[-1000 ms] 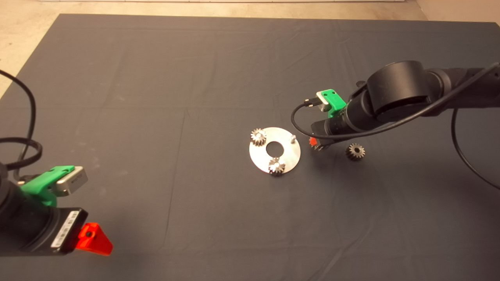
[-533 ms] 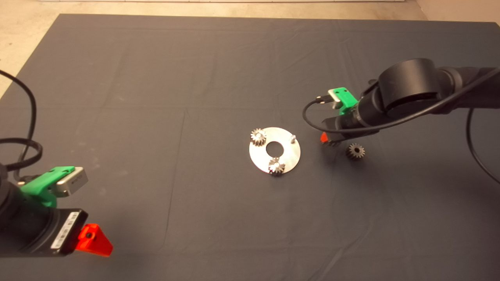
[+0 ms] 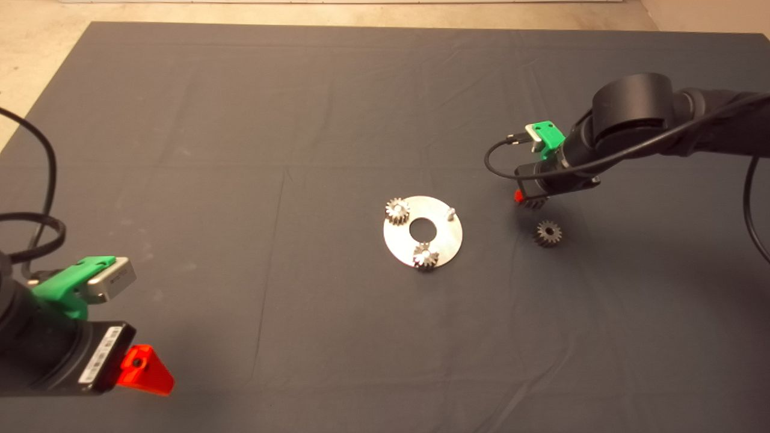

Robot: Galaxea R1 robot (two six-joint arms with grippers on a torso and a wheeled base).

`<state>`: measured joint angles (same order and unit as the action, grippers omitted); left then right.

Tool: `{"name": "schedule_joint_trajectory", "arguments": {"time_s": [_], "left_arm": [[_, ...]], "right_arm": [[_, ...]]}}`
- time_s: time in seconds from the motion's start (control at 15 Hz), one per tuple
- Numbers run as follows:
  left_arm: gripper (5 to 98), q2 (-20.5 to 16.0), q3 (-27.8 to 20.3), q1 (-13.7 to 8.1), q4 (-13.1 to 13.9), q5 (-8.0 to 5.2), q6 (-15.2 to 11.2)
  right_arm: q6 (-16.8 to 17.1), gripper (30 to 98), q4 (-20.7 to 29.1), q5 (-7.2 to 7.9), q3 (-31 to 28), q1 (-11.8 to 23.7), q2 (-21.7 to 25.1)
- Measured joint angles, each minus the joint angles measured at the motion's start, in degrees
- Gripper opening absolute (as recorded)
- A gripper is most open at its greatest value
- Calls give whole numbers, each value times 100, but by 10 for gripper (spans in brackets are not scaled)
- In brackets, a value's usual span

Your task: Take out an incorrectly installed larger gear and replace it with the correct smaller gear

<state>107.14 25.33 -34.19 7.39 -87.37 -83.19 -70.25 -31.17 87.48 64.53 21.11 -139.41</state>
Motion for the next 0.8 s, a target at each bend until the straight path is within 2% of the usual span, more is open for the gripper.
{"name": "schedule_joint_trajectory", "arguments": {"time_s": [0.27, 0.8], "left_arm": [[982, 0, 0, 0, 0, 0, -2], [982, 0, 0, 0, 0, 0, 0]], "right_arm": [[229, 485, -118, -5, 428, 0, -164], [295, 494, -149, -18, 556, -1, -194]]}}
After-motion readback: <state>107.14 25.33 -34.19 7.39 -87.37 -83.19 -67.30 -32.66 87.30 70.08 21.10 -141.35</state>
